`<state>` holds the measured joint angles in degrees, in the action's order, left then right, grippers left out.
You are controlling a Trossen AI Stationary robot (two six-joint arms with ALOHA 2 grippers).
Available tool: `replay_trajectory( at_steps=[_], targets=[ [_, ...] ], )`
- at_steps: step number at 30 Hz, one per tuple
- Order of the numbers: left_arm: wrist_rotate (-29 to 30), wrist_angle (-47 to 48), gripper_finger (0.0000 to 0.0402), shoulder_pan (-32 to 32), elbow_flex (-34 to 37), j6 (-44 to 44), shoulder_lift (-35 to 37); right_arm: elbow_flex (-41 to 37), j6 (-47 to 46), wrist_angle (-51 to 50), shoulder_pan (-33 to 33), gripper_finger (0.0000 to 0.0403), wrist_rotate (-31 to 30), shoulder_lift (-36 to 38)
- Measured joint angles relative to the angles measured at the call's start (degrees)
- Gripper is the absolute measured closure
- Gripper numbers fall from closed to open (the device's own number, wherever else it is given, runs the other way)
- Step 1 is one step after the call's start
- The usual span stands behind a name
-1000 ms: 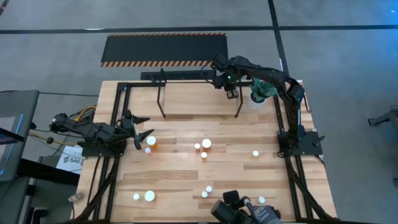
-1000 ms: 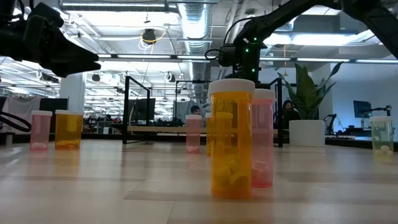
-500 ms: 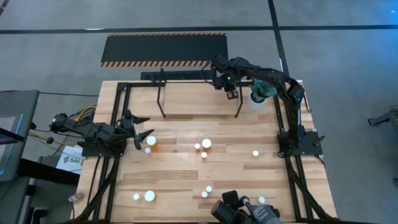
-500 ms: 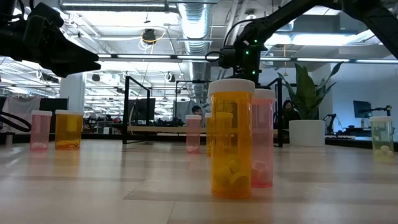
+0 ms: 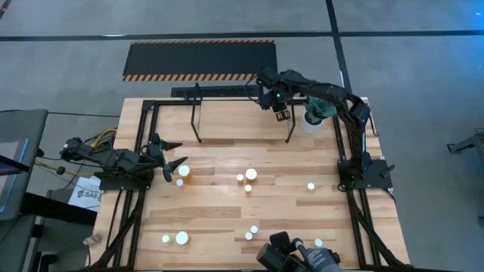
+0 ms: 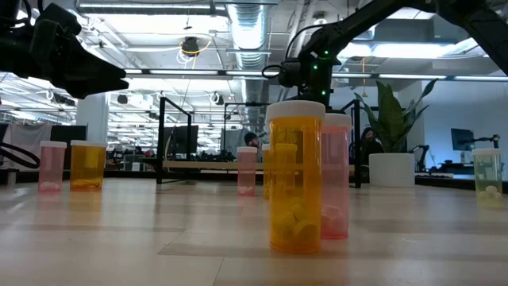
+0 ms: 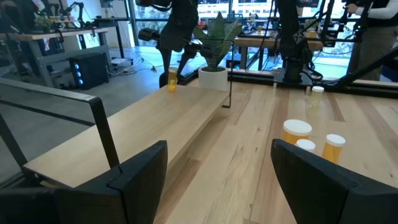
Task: Pick and place medicine bottles onto shelf by color
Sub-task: Put the top small orange pill bottle on the shelf
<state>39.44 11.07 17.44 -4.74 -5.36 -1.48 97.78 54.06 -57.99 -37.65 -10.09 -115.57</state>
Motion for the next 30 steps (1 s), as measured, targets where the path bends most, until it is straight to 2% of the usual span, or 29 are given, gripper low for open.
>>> replay_trajectory(
  at_steps=[19, 30],
  targets=[
    [0.0, 0.0, 0.0129, 0.0, 0.0, 0.0, 0.0, -1.2, -0.2, 1.8, 0.0, 0.0259, -0.1, 0.1],
    [0.0, 0.0, 0.0129, 0.0, 0.0, 0.0, 0.0, -1.4, -0.6, 2.2, 0.0, 0.0234, 0.2, -0.2]
  ],
)
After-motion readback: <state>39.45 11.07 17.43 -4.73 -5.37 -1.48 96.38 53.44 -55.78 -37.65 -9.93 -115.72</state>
